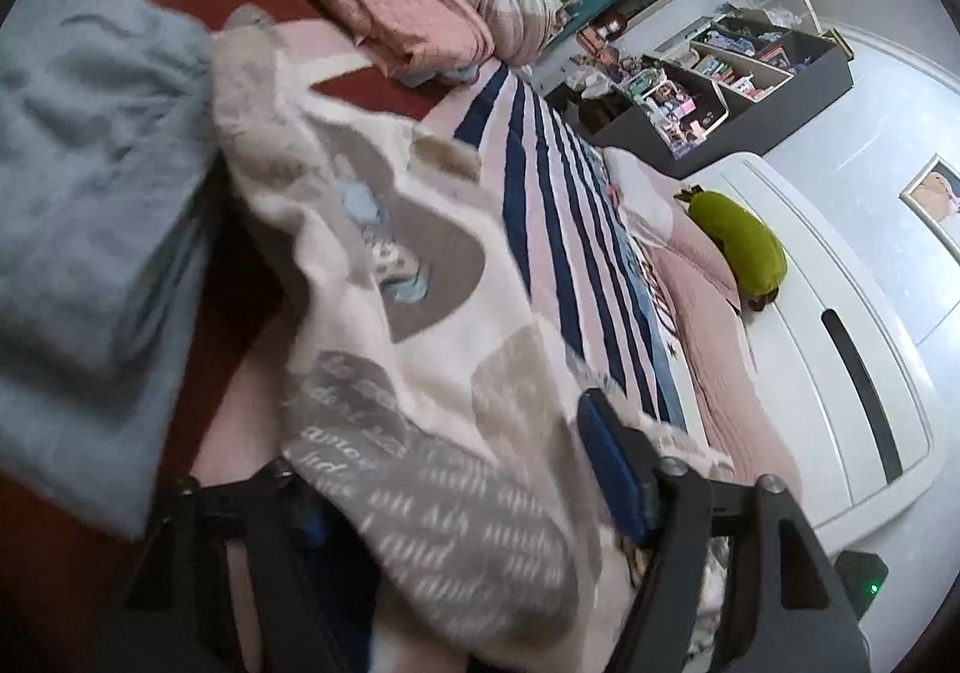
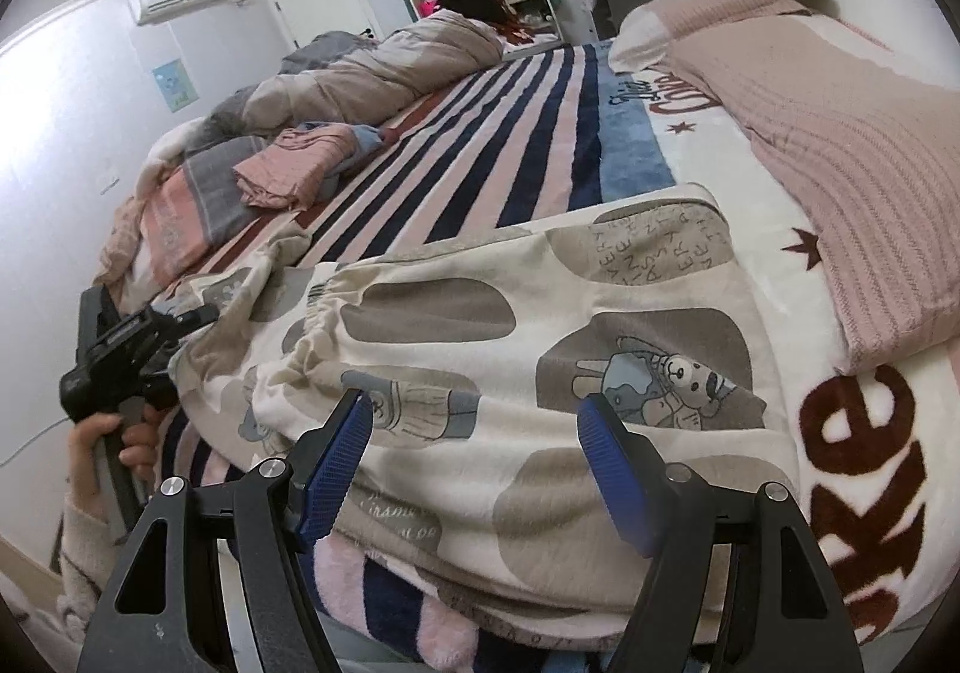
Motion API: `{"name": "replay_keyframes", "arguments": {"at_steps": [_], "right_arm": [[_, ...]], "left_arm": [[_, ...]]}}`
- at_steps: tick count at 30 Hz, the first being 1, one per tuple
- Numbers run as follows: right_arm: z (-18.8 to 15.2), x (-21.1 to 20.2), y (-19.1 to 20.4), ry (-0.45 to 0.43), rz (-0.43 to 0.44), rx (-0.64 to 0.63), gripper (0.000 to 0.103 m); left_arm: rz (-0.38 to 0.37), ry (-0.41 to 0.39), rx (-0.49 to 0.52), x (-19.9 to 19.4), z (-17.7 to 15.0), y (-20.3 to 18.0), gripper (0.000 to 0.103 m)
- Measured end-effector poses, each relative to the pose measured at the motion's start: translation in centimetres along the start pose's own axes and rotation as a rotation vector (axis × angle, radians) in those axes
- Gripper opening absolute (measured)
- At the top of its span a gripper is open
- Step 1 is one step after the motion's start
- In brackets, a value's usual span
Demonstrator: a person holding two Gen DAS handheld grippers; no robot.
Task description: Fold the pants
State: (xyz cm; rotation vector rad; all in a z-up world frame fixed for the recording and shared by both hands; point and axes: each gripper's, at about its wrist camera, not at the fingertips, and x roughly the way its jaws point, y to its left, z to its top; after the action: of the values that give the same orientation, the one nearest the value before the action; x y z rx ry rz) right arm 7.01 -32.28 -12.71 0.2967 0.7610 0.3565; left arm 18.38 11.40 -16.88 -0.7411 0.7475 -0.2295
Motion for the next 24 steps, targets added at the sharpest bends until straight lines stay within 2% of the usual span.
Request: {"name": "replay_keyframes", "arguments": {"at_steps": [1,3,5,11,17,21,24], "right_arm": [[0.1,0.2,-0.1,0.002,0.0,0.003,0.067],[0.1,0.5,-0.3,0.005,0.004,0.006,0.067],[0.1,0.6,-0.5,0.004,0.009,0.01,0.067],[-0.5,-0.4,-1.5,-0.018,0.026,0.035,0.067],[-1.2,-1.9,-2.6,-0.062,0.065,0.066,0.067],[-1.8,-3.4,-3.7,-0.09,0.072,0.083,0.067],[-2.3,-4.6,-5.0,-0.11,0.062,0.102,0.067]], "left_arm": [[0.014,-0.007,0.004,0.3,0.2,-0.2,0.044],[0.032,-0.021,0.011,0.8,0.7,-0.5,0.018],[0.043,-0.047,0.05,0.6,1.0,-1.4,0.011],[-0.04,-0.135,0.215,-2.8,1.5,-6.9,0.009],[-0.113,-0.118,0.417,-3.3,0.4,-14.7,0.009],[-0.151,-0.008,0.538,-0.7,-2.3,-19.1,0.009],[-0.159,0.149,0.634,2.7,-5.4,-21.2,0.009]]}}
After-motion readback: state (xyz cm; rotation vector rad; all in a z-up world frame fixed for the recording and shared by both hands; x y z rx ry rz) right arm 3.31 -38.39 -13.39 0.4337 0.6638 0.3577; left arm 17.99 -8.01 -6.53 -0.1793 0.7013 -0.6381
